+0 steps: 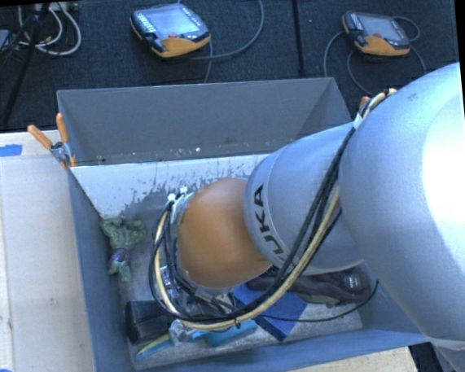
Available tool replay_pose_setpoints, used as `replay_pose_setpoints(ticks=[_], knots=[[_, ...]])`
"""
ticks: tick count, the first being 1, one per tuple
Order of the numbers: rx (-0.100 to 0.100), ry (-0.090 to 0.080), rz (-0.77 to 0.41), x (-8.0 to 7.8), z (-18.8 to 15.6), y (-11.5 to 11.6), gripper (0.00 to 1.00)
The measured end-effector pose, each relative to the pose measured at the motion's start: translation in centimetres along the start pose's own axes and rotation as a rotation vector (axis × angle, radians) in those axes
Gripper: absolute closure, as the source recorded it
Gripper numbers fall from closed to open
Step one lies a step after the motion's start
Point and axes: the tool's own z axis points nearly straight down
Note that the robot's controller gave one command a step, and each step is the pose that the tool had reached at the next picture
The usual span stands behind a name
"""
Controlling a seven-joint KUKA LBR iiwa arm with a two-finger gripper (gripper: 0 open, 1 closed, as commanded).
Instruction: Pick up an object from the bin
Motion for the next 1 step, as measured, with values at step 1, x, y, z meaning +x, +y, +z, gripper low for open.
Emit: replay_pose_setpoints(ticks=[1], knots=[[0.0, 0.002, -0.001, 0.2, -0.16, -0.01, 1.0]])
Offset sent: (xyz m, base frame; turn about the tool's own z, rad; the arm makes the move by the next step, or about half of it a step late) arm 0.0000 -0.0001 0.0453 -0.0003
